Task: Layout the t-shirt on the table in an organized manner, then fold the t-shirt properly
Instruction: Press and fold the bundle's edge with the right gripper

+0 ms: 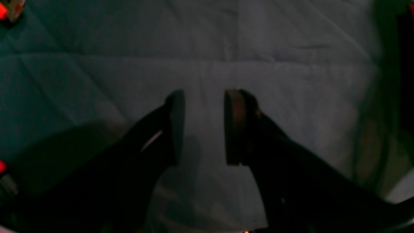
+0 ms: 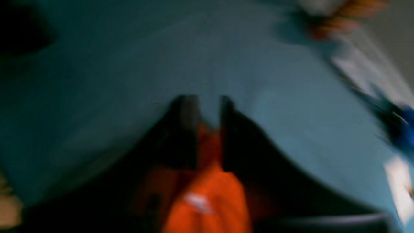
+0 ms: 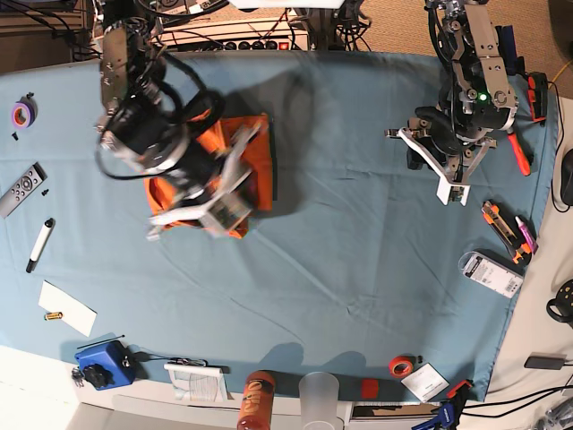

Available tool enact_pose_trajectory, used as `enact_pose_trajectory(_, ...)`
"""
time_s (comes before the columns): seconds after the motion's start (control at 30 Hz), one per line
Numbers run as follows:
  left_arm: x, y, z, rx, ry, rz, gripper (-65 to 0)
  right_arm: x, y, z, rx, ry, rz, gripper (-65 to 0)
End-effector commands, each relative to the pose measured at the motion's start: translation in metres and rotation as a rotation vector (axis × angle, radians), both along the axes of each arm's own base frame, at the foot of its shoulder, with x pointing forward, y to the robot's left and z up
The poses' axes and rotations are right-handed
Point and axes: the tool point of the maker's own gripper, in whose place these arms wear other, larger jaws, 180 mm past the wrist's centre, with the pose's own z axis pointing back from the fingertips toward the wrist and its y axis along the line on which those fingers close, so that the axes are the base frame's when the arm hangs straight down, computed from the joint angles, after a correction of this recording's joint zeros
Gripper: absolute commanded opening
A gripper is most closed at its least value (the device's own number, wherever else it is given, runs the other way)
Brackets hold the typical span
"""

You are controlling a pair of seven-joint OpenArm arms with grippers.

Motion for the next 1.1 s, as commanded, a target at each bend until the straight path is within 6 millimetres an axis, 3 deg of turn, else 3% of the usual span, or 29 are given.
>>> enact_pose_trajectory(0.0,0.006,0.0,0.01,0.003,-0.043,-0.003,-45.7,0.01,-0.014,0.012,0.005,-0.049,-0.054,-64.6)
enact_pose_trajectory(0.13,0.007,0.0,0.01,0.002,-0.049,-0.001,-45.7,0.024,-0.07,0.008,0.006,-0.035,-0.253,-65.0)
enact_pose_trajectory(0.23,0.008,0.0,0.011,0.001,-0.057,-0.001,-45.7,0.024,-0.091,-0.019,0.046,0.069,-0.312,-65.0)
enact_pose_trajectory(0.53,0.009,0.0,0.012,0.001,-0.063,0.001,-45.7,0.004,-0.073,-0.124,0.13,0.413,-0.205,-65.0)
enact_pose_trajectory(0.7,0.01,0.0,0.013,0.0,-0.07,0.001,-45.7,-0.023,-0.03,-0.16,0.129,0.553,-0.032,-65.0)
enact_pose_trajectory(0.83,0.01,0.0,0.013,-0.001,-0.069,0.001,-45.7,-0.027,-0.006,-0.154,0.116,0.538,0.048,-65.0)
enact_pose_trajectory(0.97,0.01,-0.002,0.013,-0.012,-0.071,-0.002,-45.7,-0.014,-0.002,-0.111,0.128,0.395,0.067,-65.0)
enact_pose_trajectory(1.07,0.01,-0.007,0.015,-0.045,-0.077,-0.01,-45.7,-0.003,-0.011,-0.075,0.135,0.274,0.045,-65.0)
